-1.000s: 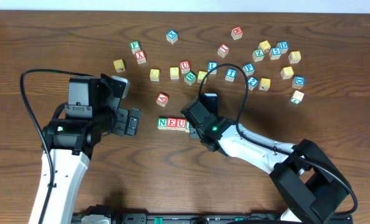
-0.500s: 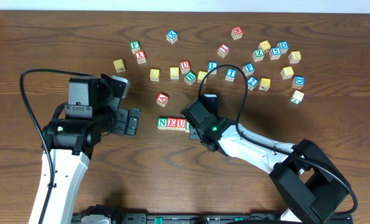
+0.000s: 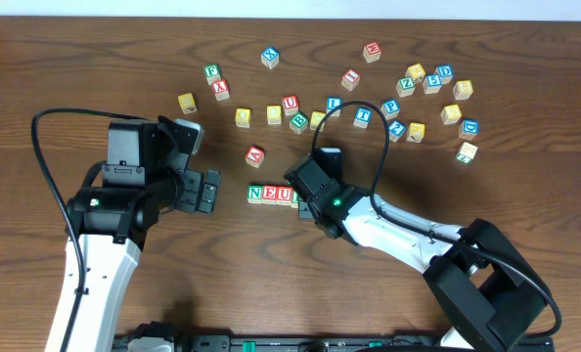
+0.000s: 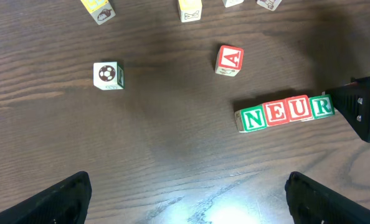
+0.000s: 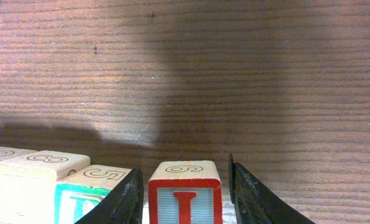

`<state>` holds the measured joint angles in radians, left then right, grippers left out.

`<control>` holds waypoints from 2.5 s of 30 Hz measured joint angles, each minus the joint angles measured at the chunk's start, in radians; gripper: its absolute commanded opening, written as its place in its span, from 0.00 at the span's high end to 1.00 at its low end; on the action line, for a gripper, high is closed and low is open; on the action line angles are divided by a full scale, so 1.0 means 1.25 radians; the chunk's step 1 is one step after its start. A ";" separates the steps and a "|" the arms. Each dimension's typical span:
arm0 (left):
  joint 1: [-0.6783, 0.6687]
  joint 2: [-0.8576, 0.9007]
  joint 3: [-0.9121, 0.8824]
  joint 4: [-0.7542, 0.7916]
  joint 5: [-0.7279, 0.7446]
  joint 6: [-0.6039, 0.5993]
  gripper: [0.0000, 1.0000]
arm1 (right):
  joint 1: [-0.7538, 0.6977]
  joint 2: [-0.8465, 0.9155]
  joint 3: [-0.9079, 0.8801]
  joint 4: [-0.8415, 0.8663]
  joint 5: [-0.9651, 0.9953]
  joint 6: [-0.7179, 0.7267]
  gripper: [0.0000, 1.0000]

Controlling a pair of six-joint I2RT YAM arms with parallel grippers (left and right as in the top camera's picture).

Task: Spell out NEURIPS

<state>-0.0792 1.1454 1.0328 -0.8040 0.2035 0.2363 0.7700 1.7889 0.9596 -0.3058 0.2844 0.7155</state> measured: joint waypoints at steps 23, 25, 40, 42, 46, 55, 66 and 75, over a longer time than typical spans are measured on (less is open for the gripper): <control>0.000 0.000 0.000 0.000 0.000 0.000 0.02 | 0.000 -0.035 0.000 0.019 0.076 -0.017 0.75; 0.000 0.000 0.000 0.000 0.000 0.000 0.02 | 0.000 -0.035 0.000 0.015 0.087 -0.022 0.82; 0.000 0.000 0.000 0.000 0.000 0.000 0.02 | -0.018 -0.053 0.000 -0.108 0.103 0.020 0.99; 0.000 0.000 0.000 0.000 0.000 0.000 0.02 | -0.018 -0.053 0.000 -0.114 0.093 0.023 0.99; 0.000 0.000 0.000 0.000 0.000 0.000 0.02 | -0.018 -0.053 0.000 -0.117 0.065 0.028 0.99; 0.000 0.000 0.000 0.000 0.000 0.000 0.02 | -0.005 -0.053 0.000 -0.106 0.032 0.043 0.99; 0.000 0.000 0.000 0.000 0.000 0.000 0.02 | -0.002 -0.053 0.000 -0.093 0.038 0.043 0.99; 0.000 0.000 0.000 0.000 0.000 0.000 0.02 | -0.002 -0.053 0.000 -0.092 0.056 0.043 0.99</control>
<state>-0.0792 1.1454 1.0328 -0.8040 0.2035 0.2363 0.7677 1.7226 0.9596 -0.4213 0.3546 0.7692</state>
